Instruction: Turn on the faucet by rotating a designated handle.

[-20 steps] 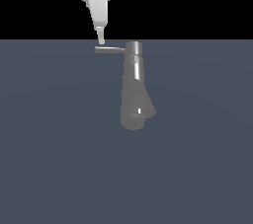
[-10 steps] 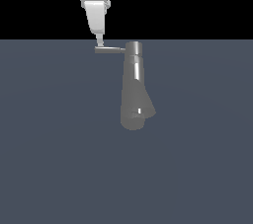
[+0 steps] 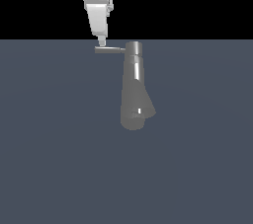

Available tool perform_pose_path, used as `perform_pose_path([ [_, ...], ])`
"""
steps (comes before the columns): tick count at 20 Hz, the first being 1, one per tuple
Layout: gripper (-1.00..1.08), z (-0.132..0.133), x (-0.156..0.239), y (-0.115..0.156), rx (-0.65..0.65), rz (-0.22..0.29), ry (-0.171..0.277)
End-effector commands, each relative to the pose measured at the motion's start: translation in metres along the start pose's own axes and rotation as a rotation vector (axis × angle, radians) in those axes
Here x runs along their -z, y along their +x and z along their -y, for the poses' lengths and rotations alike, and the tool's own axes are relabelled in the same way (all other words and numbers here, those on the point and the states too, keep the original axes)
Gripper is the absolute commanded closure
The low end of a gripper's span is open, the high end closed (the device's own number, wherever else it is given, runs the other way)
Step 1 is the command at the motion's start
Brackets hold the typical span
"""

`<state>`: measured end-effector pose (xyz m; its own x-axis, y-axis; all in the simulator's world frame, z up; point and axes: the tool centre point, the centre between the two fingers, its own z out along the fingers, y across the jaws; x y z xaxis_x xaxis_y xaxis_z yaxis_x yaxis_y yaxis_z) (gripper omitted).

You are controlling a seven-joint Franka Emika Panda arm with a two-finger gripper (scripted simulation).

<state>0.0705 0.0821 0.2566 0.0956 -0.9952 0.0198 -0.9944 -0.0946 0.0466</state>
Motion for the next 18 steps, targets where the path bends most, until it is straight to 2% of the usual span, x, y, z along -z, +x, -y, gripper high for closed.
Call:
perform_pose_path([
  [1, 1.08, -0.001, -0.005, 0.004, -0.027, 0.01, -0.014],
  [18, 1.08, 0.009, -0.021, 0.001, -0.099, 0.026, -0.016],
])
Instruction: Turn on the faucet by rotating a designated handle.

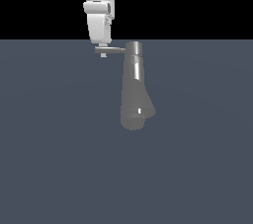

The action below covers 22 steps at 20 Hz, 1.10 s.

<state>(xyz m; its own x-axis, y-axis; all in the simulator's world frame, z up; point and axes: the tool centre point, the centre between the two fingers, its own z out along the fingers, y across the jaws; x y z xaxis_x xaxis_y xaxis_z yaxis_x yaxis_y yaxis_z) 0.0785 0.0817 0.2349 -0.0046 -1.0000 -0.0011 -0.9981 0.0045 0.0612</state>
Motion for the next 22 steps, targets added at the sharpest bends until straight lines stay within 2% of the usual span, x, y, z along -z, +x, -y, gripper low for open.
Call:
perform_pose_path([
  [1, 1.08, -0.003, 0.001, 0.0, 0.0, 0.0, 0.0],
  [22, 1.08, -0.063, 0.026, -0.001, -0.001, 0.0, 0.0],
])
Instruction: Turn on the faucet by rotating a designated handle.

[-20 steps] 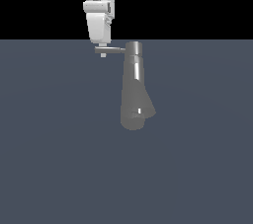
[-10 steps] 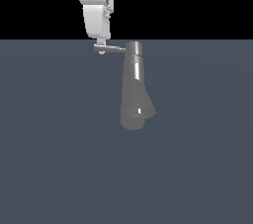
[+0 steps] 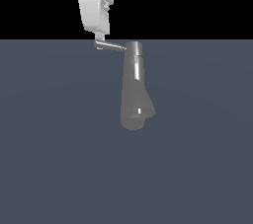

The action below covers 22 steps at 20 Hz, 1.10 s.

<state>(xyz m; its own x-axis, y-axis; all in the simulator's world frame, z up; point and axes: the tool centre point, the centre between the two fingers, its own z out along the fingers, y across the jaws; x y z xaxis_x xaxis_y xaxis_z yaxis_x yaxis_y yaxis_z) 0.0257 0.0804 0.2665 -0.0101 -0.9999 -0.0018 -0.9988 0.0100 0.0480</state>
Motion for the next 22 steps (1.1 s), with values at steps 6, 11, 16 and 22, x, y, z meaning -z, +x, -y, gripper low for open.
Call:
perform_pose_path([
  [6, 1.08, -0.024, 0.004, -0.003, 0.004, -0.001, -0.013],
  [11, 1.08, -0.027, 0.011, 0.01, -0.003, 0.0, -0.002],
  [16, 1.08, -0.04, 0.015, 0.021, -0.001, 0.0, -0.004],
  [22, 1.08, -0.055, 0.021, 0.034, 0.001, 0.0, -0.007],
])
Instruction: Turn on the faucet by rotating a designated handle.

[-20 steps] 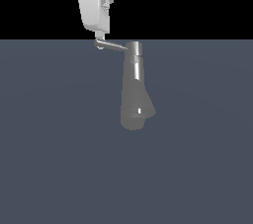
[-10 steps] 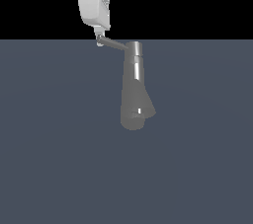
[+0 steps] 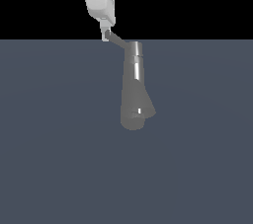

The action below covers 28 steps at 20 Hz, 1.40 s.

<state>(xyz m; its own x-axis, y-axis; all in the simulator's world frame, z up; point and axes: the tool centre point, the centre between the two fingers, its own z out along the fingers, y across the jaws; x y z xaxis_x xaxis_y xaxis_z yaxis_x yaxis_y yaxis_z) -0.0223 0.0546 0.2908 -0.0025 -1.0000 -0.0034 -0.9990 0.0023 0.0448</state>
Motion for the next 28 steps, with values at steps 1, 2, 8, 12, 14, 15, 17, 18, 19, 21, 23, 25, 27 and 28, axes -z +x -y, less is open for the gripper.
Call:
perform_pose_path([
  [1, 1.08, -0.009, 0.0, 0.01, -0.007, -0.002, -0.011],
  [2, 1.08, -0.012, 0.001, 0.013, -0.007, -0.002, -0.011],
  [8, 1.08, -0.028, 0.006, 0.026, -0.004, -0.002, -0.014],
  [12, 1.08, -0.037, 0.009, 0.033, -0.003, -0.002, -0.016],
  [14, 1.08, -0.033, 0.009, 0.033, 0.003, -0.001, -0.013],
  [15, 1.08, -0.034, 0.009, 0.04, 0.003, -0.001, -0.013],
  [17, 1.08, -0.034, 0.009, 0.053, 0.002, -0.001, -0.013],
  [18, 1.08, -0.034, 0.009, 0.06, 0.002, -0.001, -0.014],
  [19, 1.08, -0.035, 0.009, 0.067, 0.001, -0.001, -0.014],
  [21, 1.08, -0.035, 0.009, 0.08, 0.0, -0.001, -0.015],
  [23, 1.08, -0.036, 0.009, 0.094, -0.001, -0.002, -0.015],
  [25, 1.08, -0.036, 0.009, 0.107, -0.002, -0.002, -0.016],
  [27, 1.08, -0.037, 0.01, 0.121, -0.003, -0.002, -0.016],
  [28, 1.08, -0.037, 0.01, 0.121, -0.003, -0.002, -0.016],
])
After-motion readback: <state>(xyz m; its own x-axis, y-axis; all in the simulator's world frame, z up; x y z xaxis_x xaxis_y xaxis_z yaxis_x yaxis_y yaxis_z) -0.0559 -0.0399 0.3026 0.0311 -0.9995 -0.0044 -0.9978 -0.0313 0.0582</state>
